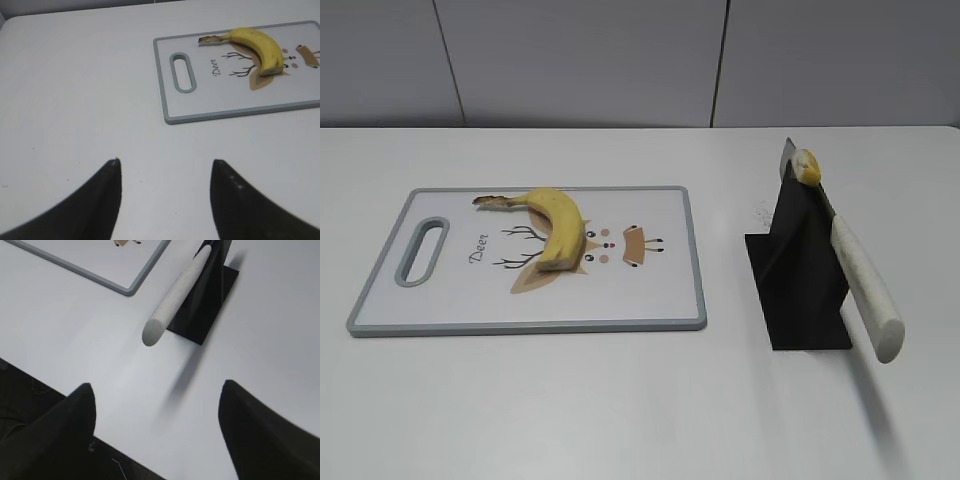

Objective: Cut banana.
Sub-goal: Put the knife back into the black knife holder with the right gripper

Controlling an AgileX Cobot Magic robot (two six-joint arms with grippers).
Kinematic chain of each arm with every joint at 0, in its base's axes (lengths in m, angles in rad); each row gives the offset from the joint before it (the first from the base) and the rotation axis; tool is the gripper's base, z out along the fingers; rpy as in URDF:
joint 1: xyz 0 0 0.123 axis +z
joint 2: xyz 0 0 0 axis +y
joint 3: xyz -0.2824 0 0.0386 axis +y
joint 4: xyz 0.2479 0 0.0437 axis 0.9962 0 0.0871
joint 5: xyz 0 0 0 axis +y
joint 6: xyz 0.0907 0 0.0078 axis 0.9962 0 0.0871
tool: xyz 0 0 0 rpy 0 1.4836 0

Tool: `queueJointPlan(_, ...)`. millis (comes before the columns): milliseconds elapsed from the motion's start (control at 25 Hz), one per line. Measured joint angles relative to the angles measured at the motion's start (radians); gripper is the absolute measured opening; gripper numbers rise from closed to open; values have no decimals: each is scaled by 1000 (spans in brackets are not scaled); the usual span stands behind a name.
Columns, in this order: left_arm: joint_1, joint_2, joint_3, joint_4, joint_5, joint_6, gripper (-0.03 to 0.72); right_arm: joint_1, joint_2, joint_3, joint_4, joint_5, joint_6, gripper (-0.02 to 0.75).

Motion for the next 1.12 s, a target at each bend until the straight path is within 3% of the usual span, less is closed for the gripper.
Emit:
queueJointPlan(280, 0, 0, 0, 0, 0, 2, 527, 0, -166, 52, -7, 87, -24, 591)
queueJointPlan(1120, 17, 0, 0, 1, 0, 2, 521, -6, -403, 52, 14, 96, -25, 554)
